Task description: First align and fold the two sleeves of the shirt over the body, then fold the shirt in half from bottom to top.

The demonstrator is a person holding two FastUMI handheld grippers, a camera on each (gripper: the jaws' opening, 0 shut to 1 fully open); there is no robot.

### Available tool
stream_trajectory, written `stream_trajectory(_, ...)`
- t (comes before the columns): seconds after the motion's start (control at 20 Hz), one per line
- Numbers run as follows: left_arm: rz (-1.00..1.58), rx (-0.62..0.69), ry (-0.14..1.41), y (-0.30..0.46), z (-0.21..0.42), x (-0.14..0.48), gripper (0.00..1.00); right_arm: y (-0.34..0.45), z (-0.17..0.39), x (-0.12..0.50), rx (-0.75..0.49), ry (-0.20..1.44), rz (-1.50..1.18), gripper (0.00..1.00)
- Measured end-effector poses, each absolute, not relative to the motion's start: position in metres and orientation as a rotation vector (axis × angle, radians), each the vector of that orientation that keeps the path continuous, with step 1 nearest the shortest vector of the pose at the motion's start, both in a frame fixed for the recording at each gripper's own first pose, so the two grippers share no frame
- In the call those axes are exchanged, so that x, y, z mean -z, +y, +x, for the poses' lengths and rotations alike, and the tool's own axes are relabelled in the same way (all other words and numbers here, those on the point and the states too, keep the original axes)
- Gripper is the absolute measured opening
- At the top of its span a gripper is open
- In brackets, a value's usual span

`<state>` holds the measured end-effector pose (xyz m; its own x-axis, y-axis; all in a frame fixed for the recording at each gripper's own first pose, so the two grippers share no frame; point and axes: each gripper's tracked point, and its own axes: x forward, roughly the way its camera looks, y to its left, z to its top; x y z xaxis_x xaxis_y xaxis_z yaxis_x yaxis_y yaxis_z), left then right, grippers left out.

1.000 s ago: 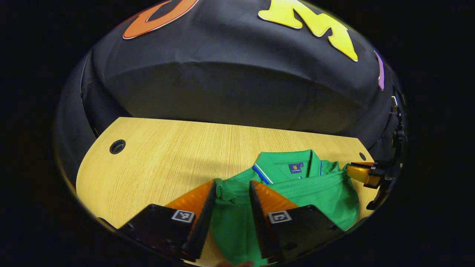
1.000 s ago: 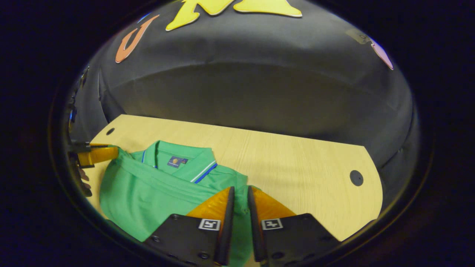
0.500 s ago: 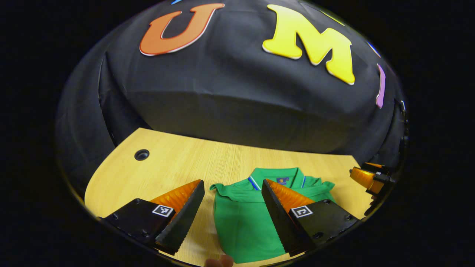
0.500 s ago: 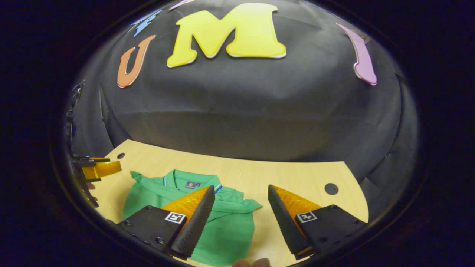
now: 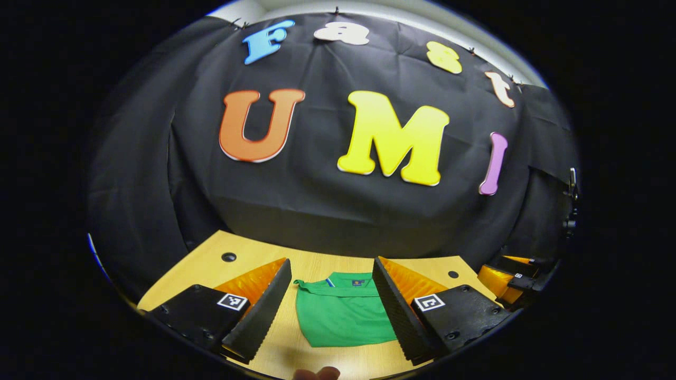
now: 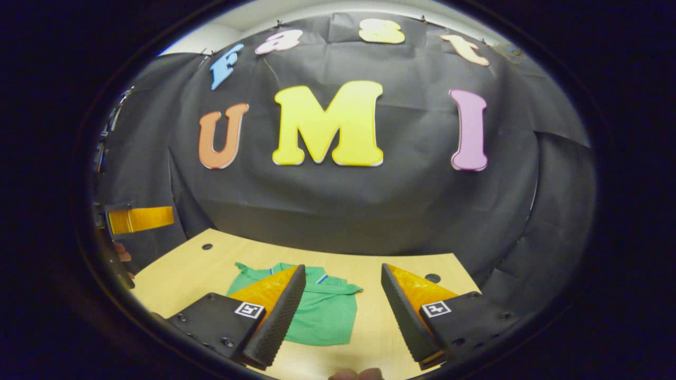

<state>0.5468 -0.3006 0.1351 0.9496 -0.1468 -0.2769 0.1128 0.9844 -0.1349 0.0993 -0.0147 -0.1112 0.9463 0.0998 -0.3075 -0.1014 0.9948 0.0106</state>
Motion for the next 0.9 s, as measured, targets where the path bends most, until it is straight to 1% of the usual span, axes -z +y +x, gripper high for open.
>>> stream_trajectory(0.15,-0.111,0.108,0.223,-0.305,0.505,-0.164,0.98,-0.01,0.058,0.075,-0.098,0.245,0.005,0.92)
stream_trajectory(0.25,-0.096,0.097,0.176,-0.306,0.48,-0.185,0.98,-0.01,0.035,0.057,-0.077,0.201,0.025,0.98)
stream_trajectory(0.3,-0.077,0.093,0.158,-0.307,0.473,-0.19,1.0,-0.012,0.026,0.054,-0.064,0.188,0.034,0.92)
stream_trajectory(0.35,-0.054,0.092,0.144,-0.307,0.467,-0.193,0.98,-0.011,0.016,0.051,-0.056,0.182,0.04,0.92)
stream_trajectory(0.4,-0.033,0.092,0.133,-0.306,0.462,-0.194,0.98,-0.01,0.002,0.052,-0.052,0.179,0.04,0.88)
stream_trajectory(0.45,-0.019,0.094,0.123,-0.305,0.457,-0.196,0.98,-0.01,-0.004,0.053,-0.052,0.176,0.032,0.89)
stream_trajectory(0.55,-0.013,0.09,0.118,-0.303,0.45,-0.198,0.98,-0.015,-0.012,0.058,-0.045,0.184,0.001,0.93)
stream_trajectory(0.65,-0.027,0.083,0.119,-0.303,0.447,-0.199,0.98,-0.017,-0.016,0.058,-0.036,0.188,0.013,0.93)
stream_trajectory(0.7,-0.034,0.08,0.119,-0.303,0.446,-0.198,0.98,-0.018,-0.016,0.058,-0.031,0.189,0.02,0.87)
stream_trajectory(0.9,-0.019,0.089,0.118,-0.305,0.447,-0.2,0.98,-0.016,-0.014,0.055,-0.026,0.182,0.021,0.87)
